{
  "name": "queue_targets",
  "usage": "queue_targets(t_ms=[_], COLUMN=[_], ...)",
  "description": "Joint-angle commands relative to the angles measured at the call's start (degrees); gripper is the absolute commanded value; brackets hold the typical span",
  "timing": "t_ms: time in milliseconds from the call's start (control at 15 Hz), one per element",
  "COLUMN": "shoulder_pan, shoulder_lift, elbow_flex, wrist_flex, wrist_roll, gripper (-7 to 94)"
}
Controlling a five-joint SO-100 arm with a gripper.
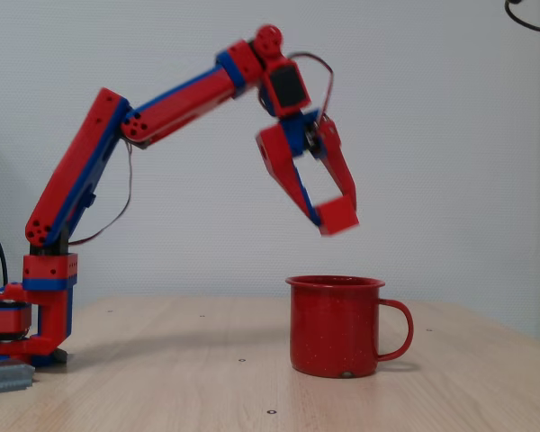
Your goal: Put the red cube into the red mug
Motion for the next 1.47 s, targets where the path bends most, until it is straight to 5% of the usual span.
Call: queue_targets(t_ms=[0,333,733,800,867,1000,1400], shoulder_pan=[0.79,0.00,0.35,0.44,0.53,0.62,0.35], shoulder_lift=[2.20,2.55,3.08,3.34,3.60,4.22,5.71], elbow_flex=[2.46,15.29,17.49,17.49,17.49,17.49,17.49], wrist_flex=[-4.13,-12.30,-13.27,-13.45,-13.01,-12.04,-10.20], wrist_roll=[1.58,1.93,1.23,1.14,1.93,3.52,3.78], gripper=[0,0,0,4,26,44,52])
